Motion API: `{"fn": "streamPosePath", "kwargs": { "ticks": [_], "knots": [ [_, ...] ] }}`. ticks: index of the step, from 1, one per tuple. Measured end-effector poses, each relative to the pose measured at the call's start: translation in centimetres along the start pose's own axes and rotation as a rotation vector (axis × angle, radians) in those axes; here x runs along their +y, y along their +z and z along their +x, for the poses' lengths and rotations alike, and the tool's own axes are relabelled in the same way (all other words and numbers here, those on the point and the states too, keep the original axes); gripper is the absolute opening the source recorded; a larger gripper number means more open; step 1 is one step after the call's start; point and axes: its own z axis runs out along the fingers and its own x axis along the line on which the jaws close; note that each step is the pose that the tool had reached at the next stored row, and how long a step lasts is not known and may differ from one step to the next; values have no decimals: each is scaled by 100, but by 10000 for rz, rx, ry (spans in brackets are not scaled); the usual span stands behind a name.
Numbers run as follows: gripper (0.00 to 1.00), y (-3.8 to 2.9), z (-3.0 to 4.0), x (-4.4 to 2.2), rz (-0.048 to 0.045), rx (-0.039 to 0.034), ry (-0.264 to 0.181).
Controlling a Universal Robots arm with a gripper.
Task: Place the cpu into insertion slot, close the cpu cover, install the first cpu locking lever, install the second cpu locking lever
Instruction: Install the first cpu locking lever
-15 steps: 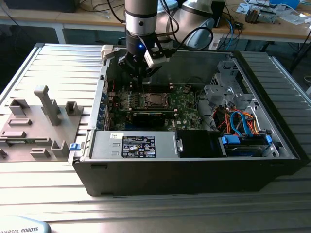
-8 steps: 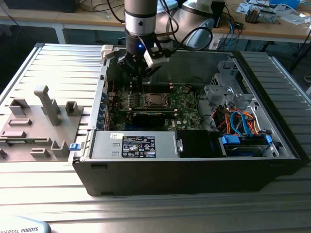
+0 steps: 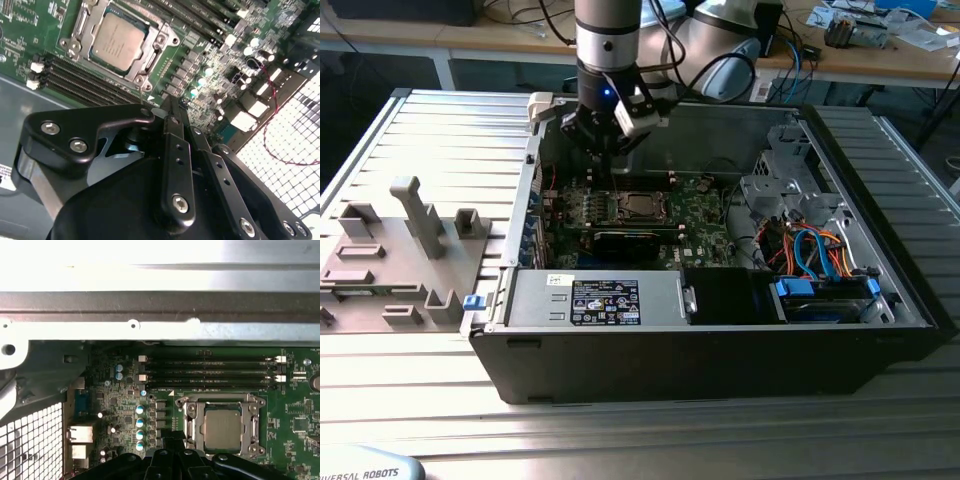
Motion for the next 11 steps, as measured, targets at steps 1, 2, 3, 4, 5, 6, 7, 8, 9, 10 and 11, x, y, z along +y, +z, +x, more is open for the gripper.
{"fn": "streamPosePath", "kwargs": {
  "ticks": [1, 2, 3, 4, 5, 6, 7, 8, 9, 10, 11],
  "knots": [
    [11, 3, 4, 7, -14, 0, -54],
    [11, 6, 8, 11, -22, -1, -108],
    [11, 10, 13, 17, -35, -2, -187],
    [11, 12, 18, 21, -42, -1, -234],
    [11, 15, 26, 27, -51, -1, -292],
    [11, 18, 32, 35, -55, 0, -336],
    [11, 23, 37, 49, -61, -1, -371],
    [11, 26, 39, 64, -64, -1, -384],
    [11, 33, 40, 98, -69, -2, -401],
    [11, 36, 40, 119, -71, -1, -408],
    [11, 39, 40, 140, -71, 0, -415]
  ]
}}
